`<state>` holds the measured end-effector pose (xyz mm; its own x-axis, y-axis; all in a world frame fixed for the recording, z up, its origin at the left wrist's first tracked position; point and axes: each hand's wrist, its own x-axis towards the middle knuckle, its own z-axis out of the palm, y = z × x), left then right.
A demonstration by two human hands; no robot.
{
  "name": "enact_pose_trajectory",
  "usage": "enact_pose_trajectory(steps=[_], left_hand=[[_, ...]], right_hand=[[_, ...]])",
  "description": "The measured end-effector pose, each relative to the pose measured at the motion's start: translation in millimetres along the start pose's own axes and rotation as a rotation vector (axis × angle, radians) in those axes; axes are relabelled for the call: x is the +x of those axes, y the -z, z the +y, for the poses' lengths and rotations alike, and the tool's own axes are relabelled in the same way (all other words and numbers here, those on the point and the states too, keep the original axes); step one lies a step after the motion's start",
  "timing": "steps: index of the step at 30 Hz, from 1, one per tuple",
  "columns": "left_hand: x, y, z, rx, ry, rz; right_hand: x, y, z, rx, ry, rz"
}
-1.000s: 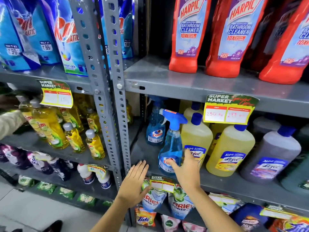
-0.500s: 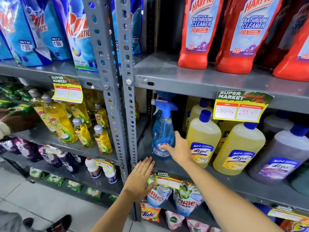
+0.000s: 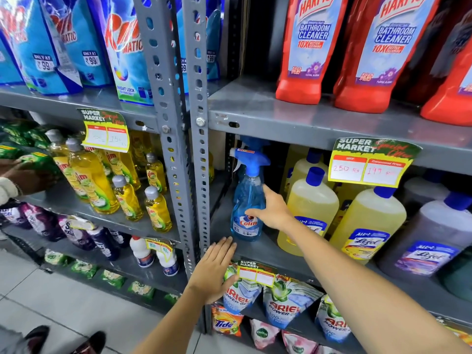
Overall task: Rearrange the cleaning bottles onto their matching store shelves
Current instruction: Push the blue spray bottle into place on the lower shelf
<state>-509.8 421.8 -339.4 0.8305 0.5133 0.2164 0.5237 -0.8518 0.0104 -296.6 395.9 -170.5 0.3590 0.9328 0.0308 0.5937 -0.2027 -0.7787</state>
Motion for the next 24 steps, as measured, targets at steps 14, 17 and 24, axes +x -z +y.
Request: enact_pose_trajectory(steps=[14,17,24], left_hand=[[0.6,2.0,-0.4,0.01,-0.005,0.006],[0.5,2.9,-0.5,0.009,-0.005,-0.003],[0.6,4.9,0.0,0.006,-0.007,-0.021]], right_hand=[[20.4,-13.2,0.6,-0.107,0.024,-0.086],[22.2,-12.8,2.1,-0.128,0.025,-0.115],[20.2,-15.2,3.9,-0.14,0.022,-0.083]])
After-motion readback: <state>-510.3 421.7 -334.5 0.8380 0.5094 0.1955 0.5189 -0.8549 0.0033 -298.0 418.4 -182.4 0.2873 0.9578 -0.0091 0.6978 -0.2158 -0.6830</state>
